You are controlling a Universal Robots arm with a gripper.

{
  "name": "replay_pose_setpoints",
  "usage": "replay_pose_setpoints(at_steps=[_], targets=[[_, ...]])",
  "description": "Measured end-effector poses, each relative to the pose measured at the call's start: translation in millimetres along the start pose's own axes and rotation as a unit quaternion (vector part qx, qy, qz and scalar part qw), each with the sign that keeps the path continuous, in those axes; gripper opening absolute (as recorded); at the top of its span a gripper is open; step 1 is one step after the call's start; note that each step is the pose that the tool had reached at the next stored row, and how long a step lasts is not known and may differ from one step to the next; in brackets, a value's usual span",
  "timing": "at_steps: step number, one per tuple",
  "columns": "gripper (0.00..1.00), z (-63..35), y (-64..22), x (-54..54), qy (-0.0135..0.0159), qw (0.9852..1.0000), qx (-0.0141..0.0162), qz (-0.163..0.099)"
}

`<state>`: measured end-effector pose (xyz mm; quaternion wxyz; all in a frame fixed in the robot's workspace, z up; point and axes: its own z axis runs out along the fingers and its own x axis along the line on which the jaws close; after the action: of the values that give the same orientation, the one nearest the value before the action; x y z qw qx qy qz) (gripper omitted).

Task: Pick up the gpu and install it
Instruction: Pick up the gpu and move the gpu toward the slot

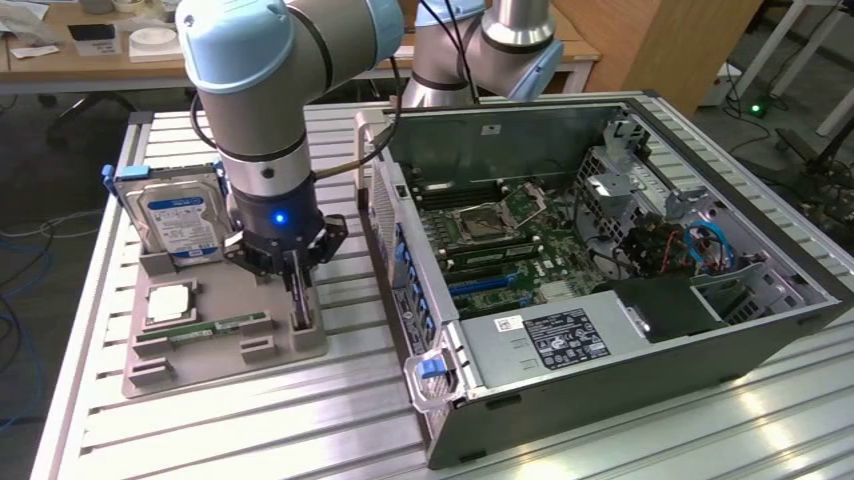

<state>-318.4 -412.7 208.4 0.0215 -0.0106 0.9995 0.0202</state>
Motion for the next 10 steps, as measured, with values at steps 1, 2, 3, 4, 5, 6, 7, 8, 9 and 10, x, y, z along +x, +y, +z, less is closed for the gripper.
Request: replay_pose_setpoints(at_steps=[1,2,3,4,5,6,7,8,9,10], targets=[[0.27,0.0,0.0,0.0,0.0000,1.0000,0.0000,0.000],[0.27,0.0,0.0,0.0,0.0000,1.0000,0.0000,0.000],[0.27,0.0,0.0,0.0,0.0000,1.0000,0.0000,0.000],[0.27,0.0,0.0,0.0,0.0000,1.0000,0.0000,0.000],[0.27,-0.3,0.0,-0.1,-0.0002,1.0000,-0.0002,0.000],[0.27,-1.7,0.1,-0.2,-0.0002,1.0000,-0.0002,0.000],[0.27,-5.1,0.2,-0.3,-0.0001,1.0000,0.0000,0.000],[0.27,-9.2,0.3,-0.4,0.0000,1.0000,0.0000,0.000],[0.27,-13.6,0.5,-0.6,0.0000,1.0000,-0.0001,0.000],[0.27,-18.1,0.7,-0.8,0.0000,1.0000,-0.0001,0.000]])
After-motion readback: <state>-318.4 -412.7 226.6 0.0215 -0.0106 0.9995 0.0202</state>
